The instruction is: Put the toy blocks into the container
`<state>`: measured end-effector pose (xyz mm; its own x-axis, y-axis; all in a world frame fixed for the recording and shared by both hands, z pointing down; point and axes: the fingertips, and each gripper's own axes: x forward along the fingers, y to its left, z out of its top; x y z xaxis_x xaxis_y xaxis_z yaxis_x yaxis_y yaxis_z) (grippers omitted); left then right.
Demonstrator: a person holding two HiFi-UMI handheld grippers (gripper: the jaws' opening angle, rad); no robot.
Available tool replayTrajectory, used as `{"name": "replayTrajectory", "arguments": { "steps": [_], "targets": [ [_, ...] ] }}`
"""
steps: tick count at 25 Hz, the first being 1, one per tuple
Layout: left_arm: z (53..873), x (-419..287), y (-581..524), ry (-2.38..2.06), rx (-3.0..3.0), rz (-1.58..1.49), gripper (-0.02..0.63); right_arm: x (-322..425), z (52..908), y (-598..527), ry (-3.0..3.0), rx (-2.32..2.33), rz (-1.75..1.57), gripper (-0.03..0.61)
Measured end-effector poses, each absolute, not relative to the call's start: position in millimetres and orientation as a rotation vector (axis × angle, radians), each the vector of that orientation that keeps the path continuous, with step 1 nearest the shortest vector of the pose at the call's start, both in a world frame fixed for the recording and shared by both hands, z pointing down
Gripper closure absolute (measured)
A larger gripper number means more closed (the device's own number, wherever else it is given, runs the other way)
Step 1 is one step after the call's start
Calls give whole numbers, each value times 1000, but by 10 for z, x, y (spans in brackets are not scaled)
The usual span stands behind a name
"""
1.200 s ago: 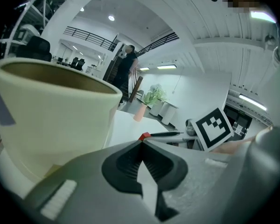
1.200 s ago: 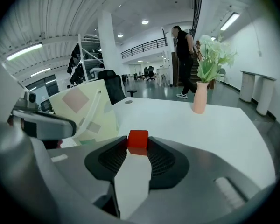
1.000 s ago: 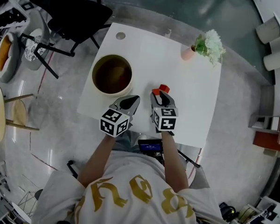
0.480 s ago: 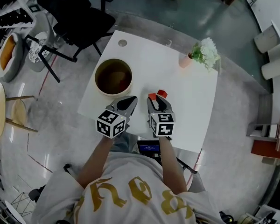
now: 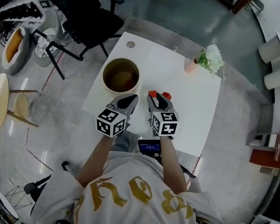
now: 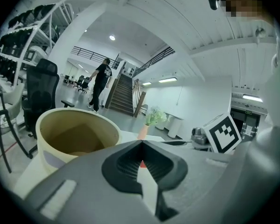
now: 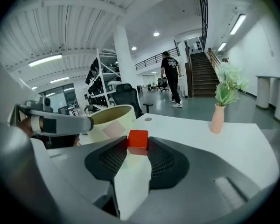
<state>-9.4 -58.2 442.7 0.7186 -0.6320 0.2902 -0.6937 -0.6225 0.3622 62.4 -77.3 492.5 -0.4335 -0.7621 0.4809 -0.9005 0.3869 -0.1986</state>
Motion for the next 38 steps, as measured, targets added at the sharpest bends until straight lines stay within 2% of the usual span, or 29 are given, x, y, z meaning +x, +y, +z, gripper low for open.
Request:
{"name": "replayTrajectory", "arguments": {
  "steps": [4,17,38],
  "targets": [
    [4376,-214,-607,-1040,2473,173,612,523,4817,-819,-2410,1435,700,411],
    [4232,-712,-779,-1196,2424,113,612,-19,4390,-1025,-2545,1325,542,411],
    [4383,-1024,-911,-1254,2359,123,612,-360,4551,-1132,-2540,1216,491,410]
  ]
}}
